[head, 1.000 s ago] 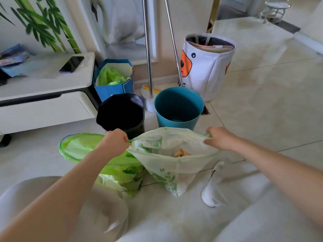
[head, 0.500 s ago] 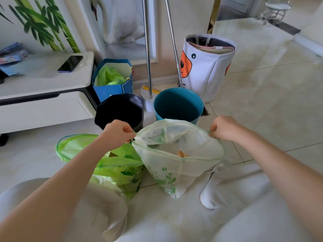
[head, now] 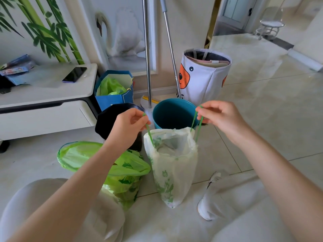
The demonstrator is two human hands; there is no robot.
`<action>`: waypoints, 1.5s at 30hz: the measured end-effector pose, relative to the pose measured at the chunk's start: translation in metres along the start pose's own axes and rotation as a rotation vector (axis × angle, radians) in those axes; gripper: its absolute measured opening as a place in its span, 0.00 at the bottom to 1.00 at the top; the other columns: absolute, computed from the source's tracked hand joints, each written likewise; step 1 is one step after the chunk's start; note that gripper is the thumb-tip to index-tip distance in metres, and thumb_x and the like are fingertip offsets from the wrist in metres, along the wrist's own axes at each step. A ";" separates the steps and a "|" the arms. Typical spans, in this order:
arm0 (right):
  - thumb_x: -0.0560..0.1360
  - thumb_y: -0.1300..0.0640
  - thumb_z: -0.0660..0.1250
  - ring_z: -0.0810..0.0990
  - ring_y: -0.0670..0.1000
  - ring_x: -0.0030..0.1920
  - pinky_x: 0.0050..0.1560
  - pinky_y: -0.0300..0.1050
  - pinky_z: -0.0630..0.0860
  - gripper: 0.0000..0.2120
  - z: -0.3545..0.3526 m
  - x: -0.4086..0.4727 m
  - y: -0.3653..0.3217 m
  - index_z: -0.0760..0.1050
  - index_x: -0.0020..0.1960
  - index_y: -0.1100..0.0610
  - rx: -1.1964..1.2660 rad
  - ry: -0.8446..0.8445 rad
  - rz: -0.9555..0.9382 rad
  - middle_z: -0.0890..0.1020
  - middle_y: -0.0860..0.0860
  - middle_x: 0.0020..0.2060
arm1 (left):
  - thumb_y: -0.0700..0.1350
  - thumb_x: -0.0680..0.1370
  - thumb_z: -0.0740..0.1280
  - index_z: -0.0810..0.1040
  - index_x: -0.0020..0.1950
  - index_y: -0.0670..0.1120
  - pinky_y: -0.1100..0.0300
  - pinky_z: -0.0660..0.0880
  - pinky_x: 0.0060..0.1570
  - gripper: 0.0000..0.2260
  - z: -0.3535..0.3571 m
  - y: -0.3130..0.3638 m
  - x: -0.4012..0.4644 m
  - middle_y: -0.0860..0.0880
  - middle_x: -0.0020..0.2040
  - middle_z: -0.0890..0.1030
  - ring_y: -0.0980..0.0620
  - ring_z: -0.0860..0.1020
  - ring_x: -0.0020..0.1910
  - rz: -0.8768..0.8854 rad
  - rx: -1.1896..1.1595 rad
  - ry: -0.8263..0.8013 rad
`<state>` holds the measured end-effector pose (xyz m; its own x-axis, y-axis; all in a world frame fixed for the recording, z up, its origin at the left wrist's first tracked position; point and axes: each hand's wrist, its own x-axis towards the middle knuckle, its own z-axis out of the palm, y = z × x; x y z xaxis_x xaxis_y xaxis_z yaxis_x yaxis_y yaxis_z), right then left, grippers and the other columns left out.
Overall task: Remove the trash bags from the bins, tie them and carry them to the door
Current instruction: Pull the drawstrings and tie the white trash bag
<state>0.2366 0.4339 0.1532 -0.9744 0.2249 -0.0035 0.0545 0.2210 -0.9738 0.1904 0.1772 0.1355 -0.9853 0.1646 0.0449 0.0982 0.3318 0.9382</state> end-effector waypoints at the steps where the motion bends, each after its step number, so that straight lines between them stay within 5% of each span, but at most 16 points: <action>1: 0.74 0.61 0.69 0.80 0.50 0.39 0.48 0.46 0.81 0.03 0.000 0.000 -0.004 0.81 0.43 0.58 0.053 0.027 -0.014 0.82 0.55 0.36 | 0.40 0.78 0.66 0.79 0.49 0.40 0.60 0.81 0.47 0.05 0.003 0.006 -0.002 0.47 0.42 0.85 0.55 0.81 0.39 0.036 -0.027 0.027; 3: 0.74 0.61 0.69 0.80 0.50 0.39 0.48 0.46 0.80 0.02 0.001 0.002 -0.007 0.81 0.44 0.59 0.099 0.093 -0.028 0.81 0.55 0.36 | 0.40 0.78 0.66 0.79 0.48 0.42 0.64 0.80 0.43 0.03 0.009 0.009 -0.007 0.48 0.41 0.84 0.59 0.81 0.37 0.057 -0.056 0.021; 7: 0.74 0.62 0.69 0.80 0.46 0.35 0.44 0.43 0.79 0.04 0.008 0.002 -0.004 0.81 0.42 0.55 -0.028 0.085 -0.040 0.82 0.53 0.33 | 0.40 0.78 0.67 0.80 0.46 0.45 0.56 0.81 0.43 0.03 0.016 -0.003 -0.009 0.48 0.37 0.83 0.51 0.81 0.38 -0.014 0.052 -0.057; 13: 0.74 0.64 0.68 0.80 0.51 0.35 0.40 0.41 0.79 0.03 0.018 -0.005 -0.008 0.81 0.44 0.61 0.165 0.013 -0.032 0.81 0.55 0.35 | 0.40 0.79 0.65 0.81 0.53 0.44 0.62 0.81 0.41 0.07 0.018 0.001 -0.004 0.48 0.41 0.84 0.58 0.80 0.34 -0.018 -0.083 0.020; 27: 0.70 0.58 0.74 0.86 0.53 0.42 0.50 0.52 0.82 0.06 0.057 -0.003 0.005 0.79 0.45 0.57 -0.128 -0.105 0.069 0.86 0.55 0.40 | 0.36 0.79 0.64 0.74 0.67 0.46 0.66 0.80 0.47 0.18 0.063 0.009 -0.016 0.52 0.58 0.76 0.55 0.84 0.44 0.054 -0.128 -0.212; 35: 0.71 0.60 0.71 0.81 0.41 0.32 0.34 0.29 0.72 0.04 0.050 0.000 0.002 0.81 0.45 0.59 -0.166 -0.041 0.046 0.85 0.50 0.35 | 0.38 0.76 0.64 0.79 0.56 0.48 0.61 0.77 0.50 0.12 0.066 -0.008 -0.007 0.52 0.53 0.78 0.56 0.78 0.48 0.122 0.218 -0.061; 40: 0.74 0.61 0.67 0.80 0.42 0.35 0.41 0.32 0.71 0.06 0.045 -0.002 -0.004 0.80 0.41 0.61 -0.140 -0.035 -0.061 0.84 0.51 0.33 | 0.46 0.74 0.70 0.71 0.63 0.50 0.61 0.69 0.58 0.19 0.081 -0.026 -0.007 0.54 0.59 0.74 0.58 0.72 0.58 0.251 0.245 -0.162; 45: 0.75 0.64 0.66 0.80 0.48 0.33 0.40 0.37 0.77 0.04 0.042 -0.004 -0.010 0.79 0.45 0.65 -0.051 -0.083 -0.118 0.83 0.55 0.34 | 0.56 0.69 0.74 0.58 0.61 0.54 0.57 0.70 0.52 0.31 0.105 -0.039 -0.007 0.53 0.59 0.72 0.52 0.74 0.57 0.116 0.233 -0.288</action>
<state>0.2308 0.3908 0.1536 -0.9892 0.1161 0.0898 -0.0527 0.2898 -0.9556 0.2085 0.2603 0.0628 -0.8895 0.4567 0.0168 0.2686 0.4926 0.8278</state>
